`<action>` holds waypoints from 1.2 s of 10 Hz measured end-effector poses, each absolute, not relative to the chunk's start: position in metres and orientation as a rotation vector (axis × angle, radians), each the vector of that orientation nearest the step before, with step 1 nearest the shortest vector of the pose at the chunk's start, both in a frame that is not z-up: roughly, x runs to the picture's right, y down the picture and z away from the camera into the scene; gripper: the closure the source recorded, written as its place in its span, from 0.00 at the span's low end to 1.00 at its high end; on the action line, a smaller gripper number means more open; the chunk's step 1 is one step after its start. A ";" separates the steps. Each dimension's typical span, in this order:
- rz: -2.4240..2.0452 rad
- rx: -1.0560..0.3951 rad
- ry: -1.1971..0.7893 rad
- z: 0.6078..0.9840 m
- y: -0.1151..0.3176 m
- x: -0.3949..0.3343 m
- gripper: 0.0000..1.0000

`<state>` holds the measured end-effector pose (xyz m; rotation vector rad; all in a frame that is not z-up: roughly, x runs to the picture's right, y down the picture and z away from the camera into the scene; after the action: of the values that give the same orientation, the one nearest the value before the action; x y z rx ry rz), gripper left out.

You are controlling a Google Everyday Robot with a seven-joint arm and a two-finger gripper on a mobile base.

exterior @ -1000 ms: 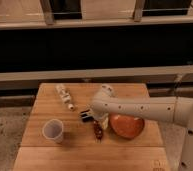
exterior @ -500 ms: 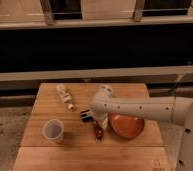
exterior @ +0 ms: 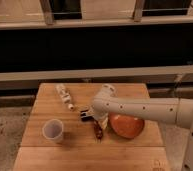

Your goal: Place the pepper in the ceramic bowl

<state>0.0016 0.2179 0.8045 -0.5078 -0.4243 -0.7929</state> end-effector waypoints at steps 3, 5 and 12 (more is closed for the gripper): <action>-0.863 -0.498 -0.497 0.794 0.216 -0.008 0.20; -0.982 -0.531 -0.556 0.794 0.223 -0.015 0.20; -1.209 -0.605 -0.584 0.801 0.249 -0.013 0.20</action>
<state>-0.0133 0.2488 0.8008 -0.6050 -0.5837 -1.2094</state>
